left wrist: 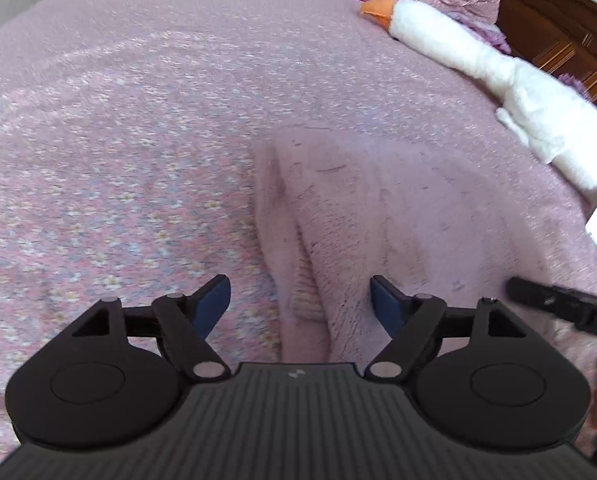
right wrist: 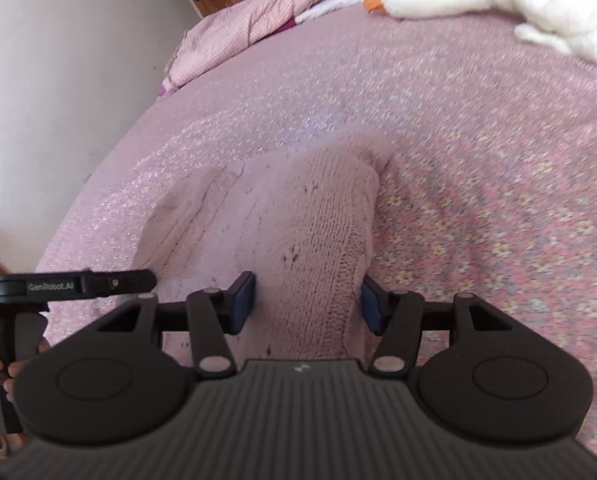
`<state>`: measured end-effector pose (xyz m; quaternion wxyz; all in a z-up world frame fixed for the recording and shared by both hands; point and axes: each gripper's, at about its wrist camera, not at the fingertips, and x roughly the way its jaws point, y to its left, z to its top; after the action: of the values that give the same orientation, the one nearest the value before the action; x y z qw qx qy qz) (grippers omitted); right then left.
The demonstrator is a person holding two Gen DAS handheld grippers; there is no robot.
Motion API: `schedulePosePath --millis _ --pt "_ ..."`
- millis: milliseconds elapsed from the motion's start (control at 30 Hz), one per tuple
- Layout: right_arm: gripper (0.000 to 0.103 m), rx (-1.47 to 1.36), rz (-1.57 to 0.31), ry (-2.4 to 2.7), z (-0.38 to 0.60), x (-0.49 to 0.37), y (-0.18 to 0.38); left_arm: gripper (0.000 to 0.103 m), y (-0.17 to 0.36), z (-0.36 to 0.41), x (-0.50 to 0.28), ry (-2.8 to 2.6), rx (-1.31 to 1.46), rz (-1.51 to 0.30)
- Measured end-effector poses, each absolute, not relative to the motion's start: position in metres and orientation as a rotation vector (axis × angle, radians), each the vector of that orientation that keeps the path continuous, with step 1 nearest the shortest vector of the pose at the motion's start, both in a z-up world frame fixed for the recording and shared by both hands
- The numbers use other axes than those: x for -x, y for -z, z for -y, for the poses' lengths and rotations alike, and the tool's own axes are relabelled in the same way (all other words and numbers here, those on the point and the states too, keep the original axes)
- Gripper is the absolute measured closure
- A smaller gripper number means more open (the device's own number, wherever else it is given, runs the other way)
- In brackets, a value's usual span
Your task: Fold small clothes
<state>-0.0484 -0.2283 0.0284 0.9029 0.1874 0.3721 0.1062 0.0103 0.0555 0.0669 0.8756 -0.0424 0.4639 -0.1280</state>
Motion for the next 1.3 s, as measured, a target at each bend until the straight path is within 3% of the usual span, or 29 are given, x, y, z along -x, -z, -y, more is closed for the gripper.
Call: schedulePosePath --millis 133,167,200,333,600,733,900,1067,1300 --pt "0.048 -0.352 -0.725 -0.187 0.229 0.061 -0.034 0.017 -0.060 -0.057 -0.010 0.233 0.037 -0.966" --pt "0.057 -0.329 -0.711 -0.190 0.228 0.064 -0.035 0.017 -0.059 -0.057 -0.011 0.225 0.029 -0.965" --pt "0.060 -0.299 -0.708 -0.190 0.226 0.065 -0.035 0.017 -0.057 -0.058 -0.013 0.215 0.025 -0.963" --pt "0.061 -0.218 -0.741 -0.193 0.216 0.059 -0.020 0.009 -0.047 -0.061 -0.015 0.191 0.005 -0.949" --pt "0.059 -0.253 -0.715 -0.161 0.218 0.062 -0.022 0.009 -0.060 -0.060 0.002 0.208 0.026 -0.920" --pt "0.053 -0.260 -0.700 -0.151 0.215 0.075 -0.026 0.008 -0.069 -0.052 0.019 0.206 0.011 -0.923" --pt "0.032 -0.227 -0.668 -0.161 0.204 0.095 -0.032 0.003 -0.071 -0.040 0.047 0.199 0.013 -0.930" --pt "0.020 -0.171 -0.646 -0.142 0.195 0.117 -0.028 0.002 -0.062 -0.025 0.070 0.172 -0.018 -0.952" --pt "0.020 -0.144 -0.734 -0.105 0.188 0.129 -0.006 0.002 -0.038 -0.009 0.084 0.128 -0.056 -0.985"
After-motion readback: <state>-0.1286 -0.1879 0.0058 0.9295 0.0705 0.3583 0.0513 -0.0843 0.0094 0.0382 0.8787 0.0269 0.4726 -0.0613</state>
